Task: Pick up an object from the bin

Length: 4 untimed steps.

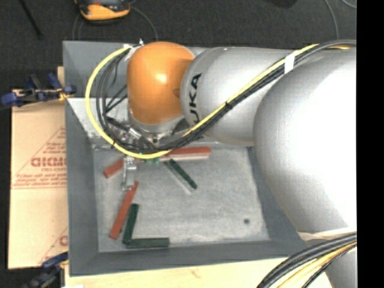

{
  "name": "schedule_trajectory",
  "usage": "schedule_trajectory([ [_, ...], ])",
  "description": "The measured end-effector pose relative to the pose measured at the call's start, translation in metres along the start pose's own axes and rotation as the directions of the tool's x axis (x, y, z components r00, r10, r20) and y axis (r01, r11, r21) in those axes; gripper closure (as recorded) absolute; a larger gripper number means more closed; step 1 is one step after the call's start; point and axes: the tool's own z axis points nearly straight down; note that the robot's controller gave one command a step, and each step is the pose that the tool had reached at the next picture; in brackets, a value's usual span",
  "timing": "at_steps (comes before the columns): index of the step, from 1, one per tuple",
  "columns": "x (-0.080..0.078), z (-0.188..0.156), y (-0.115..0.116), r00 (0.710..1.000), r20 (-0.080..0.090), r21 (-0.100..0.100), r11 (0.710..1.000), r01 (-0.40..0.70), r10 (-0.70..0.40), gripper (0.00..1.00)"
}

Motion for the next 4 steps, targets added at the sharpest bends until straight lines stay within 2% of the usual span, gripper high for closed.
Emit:
schedule_trajectory([
  [1,-0.002,-0.004,-0.001,1.000,0.007,-0.001,1.000,-0.003,0.003,0.00],
  [2,-0.002,-0.004,-0.001,1.000,0.007,-0.001,1.000,-0.002,0.002,0.00],
  [3,0.017,0.042,0.005,1.000,0.014,-0.003,1.000,-0.006,0.006,0.00],
  [4,0.016,0.072,0.002,0.993,0.003,0.002,0.993,0.115,-0.115,0.00],
])
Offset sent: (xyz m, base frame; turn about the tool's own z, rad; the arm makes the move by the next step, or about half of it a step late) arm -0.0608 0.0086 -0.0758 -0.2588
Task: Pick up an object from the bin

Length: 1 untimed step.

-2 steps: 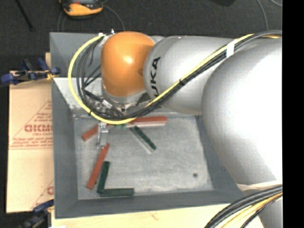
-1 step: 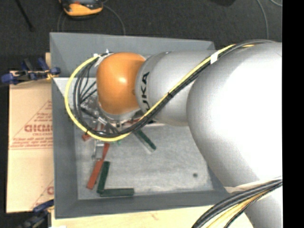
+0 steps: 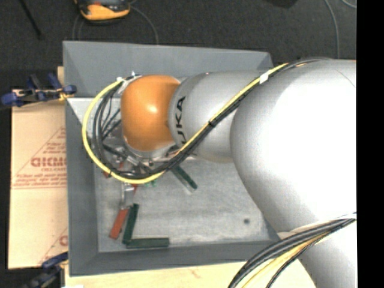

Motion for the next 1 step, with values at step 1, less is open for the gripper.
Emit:
schedule_trajectory([
  [1,-0.0018,0.0064,-0.0082,0.948,0.008,0.000,0.948,0.319,-0.319,0.00],
])
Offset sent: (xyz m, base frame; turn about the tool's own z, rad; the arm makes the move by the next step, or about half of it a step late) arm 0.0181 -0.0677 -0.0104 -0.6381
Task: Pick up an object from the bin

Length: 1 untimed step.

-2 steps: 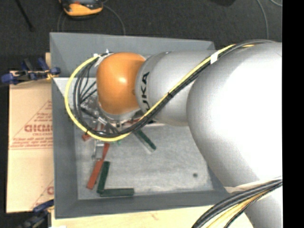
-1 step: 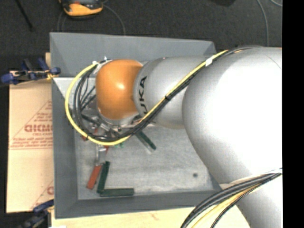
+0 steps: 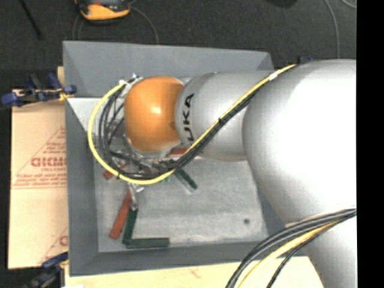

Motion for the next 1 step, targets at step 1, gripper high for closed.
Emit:
schedule_trajectory([
  [1,0.0089,0.0001,-0.0625,0.953,0.005,0.002,0.953,0.304,-0.304,1.00],
])
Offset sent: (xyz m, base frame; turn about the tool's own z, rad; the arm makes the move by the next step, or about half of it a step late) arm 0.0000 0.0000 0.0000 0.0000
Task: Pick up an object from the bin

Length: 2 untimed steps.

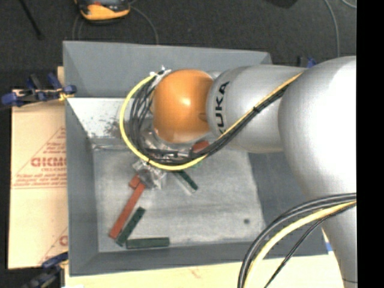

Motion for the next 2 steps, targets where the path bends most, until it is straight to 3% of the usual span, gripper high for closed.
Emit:
schedule_trajectory([
  [1,0.0010,0.0018,0.0014,1.000,-0.004,-0.003,1.000,-0.002,0.002,0.00],
  [2,0.0011,0.0019,0.0015,1.000,-0.005,-0.004,1.000,-0.002,0.002,0.00],
])
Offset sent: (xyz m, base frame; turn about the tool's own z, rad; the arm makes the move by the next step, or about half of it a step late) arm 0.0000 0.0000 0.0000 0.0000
